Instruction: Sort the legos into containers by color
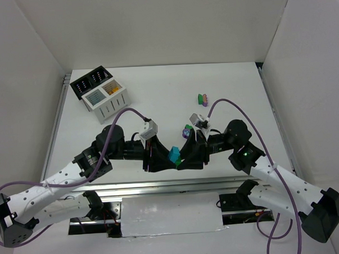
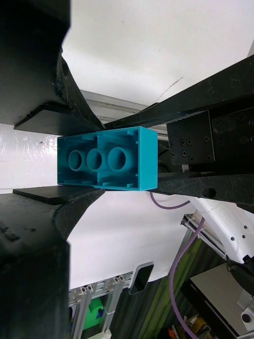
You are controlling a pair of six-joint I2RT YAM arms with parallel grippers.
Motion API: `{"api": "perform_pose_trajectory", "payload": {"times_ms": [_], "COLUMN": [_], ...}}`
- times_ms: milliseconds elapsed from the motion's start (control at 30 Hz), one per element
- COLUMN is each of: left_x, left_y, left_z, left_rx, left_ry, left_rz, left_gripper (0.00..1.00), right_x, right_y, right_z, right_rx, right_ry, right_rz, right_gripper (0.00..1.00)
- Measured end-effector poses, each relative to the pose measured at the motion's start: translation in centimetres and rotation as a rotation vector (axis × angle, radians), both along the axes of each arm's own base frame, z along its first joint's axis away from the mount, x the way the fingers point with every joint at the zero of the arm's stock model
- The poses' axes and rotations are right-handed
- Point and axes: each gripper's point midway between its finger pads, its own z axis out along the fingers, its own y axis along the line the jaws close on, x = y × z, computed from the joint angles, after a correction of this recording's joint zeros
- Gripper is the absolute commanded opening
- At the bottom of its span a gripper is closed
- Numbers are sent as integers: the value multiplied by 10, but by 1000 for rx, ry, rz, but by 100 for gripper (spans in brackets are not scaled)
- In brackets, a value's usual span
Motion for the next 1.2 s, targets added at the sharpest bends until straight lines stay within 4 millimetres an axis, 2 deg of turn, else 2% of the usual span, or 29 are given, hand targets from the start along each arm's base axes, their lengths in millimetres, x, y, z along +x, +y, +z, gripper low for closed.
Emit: {"api": "perform_pose_trajectory", "payload": {"times_ms": [333,933,1200], "left_x": [5,11,9], "left_y": [6,13,25], "left_z": [-18,-13,2], "left_rx": [88,81,40], "left_ry": [29,-5,-28], "left_rz": [49,53,61], "left_gripper": [0,0,0], "right_x": [5,11,25], "right_y": [2,1,-8], "right_z": [-21,-18,-27], "right_rx": [-65,-64,-101], "right_ry": [-47,-118,-85], "right_rz": [-14,-35,-98], "right_gripper": [0,0,0]}}
